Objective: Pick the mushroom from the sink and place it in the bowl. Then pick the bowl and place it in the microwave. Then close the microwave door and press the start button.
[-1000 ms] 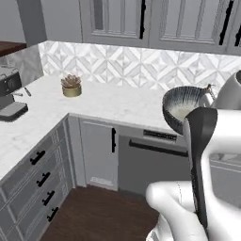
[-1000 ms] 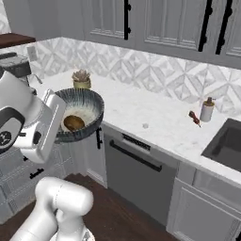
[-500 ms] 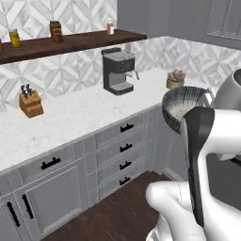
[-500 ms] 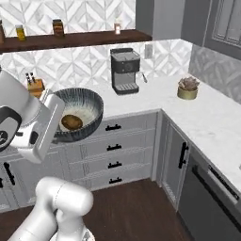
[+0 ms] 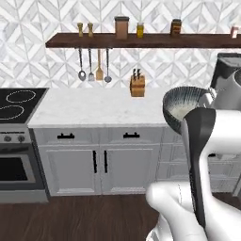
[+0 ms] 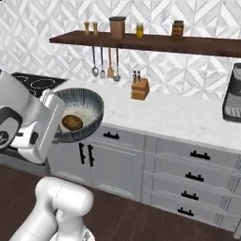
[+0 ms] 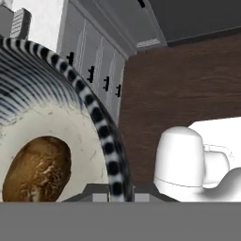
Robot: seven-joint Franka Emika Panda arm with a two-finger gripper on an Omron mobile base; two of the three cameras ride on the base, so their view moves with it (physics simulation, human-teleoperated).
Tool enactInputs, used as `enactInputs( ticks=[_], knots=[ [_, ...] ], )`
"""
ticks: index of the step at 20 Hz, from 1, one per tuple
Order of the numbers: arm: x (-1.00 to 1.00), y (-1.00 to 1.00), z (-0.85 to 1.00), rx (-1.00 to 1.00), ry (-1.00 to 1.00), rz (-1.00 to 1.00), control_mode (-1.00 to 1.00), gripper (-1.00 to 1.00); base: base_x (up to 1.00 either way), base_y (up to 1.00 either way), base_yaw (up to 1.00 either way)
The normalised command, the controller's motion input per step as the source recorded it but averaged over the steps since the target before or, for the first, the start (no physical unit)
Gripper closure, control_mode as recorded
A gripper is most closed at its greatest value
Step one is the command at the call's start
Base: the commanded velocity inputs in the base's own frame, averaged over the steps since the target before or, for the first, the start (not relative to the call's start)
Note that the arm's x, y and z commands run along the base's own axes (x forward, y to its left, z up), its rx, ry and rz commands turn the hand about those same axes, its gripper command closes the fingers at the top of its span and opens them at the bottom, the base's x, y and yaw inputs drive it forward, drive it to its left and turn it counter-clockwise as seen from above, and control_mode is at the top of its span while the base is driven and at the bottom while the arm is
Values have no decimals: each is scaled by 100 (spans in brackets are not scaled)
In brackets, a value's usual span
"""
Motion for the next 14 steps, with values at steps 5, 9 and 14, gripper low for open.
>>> enactInputs(
  ticks=[5, 9, 14],
  knots=[
    [0, 0, 0, 0, 0, 0, 100, 100, 0, 38, 96],
    [0, 0, 0, 0, 0, 0, 100, 100, 0, 40, 84],
    [0, 0, 0, 0, 0, 0, 100, 100, 46, 94, 62]
  ],
)
